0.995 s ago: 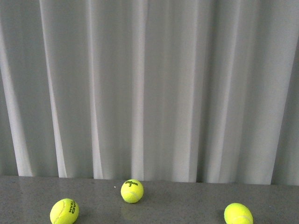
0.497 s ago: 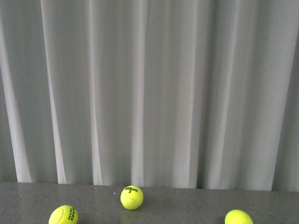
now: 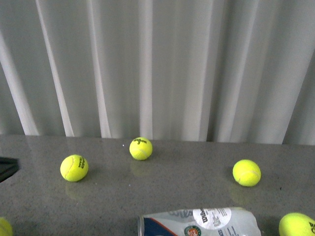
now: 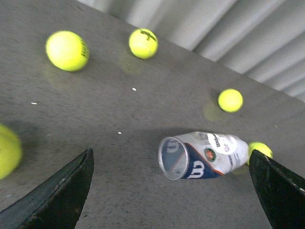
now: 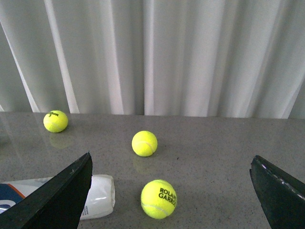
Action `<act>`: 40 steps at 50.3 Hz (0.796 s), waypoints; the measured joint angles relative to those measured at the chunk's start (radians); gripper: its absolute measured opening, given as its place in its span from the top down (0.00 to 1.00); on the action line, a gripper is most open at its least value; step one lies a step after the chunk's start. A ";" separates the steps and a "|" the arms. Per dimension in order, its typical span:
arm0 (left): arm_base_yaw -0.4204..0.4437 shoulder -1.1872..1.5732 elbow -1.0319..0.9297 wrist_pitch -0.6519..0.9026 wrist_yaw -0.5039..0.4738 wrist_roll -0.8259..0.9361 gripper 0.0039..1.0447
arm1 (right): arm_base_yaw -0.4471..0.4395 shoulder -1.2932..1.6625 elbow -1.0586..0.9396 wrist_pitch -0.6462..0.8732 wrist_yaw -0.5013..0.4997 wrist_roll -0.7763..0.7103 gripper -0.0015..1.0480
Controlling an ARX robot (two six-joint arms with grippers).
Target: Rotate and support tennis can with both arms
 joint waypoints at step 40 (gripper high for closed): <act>-0.222 0.883 0.407 0.160 0.301 -0.058 0.06 | 0.000 0.000 0.000 0.000 0.000 0.000 0.07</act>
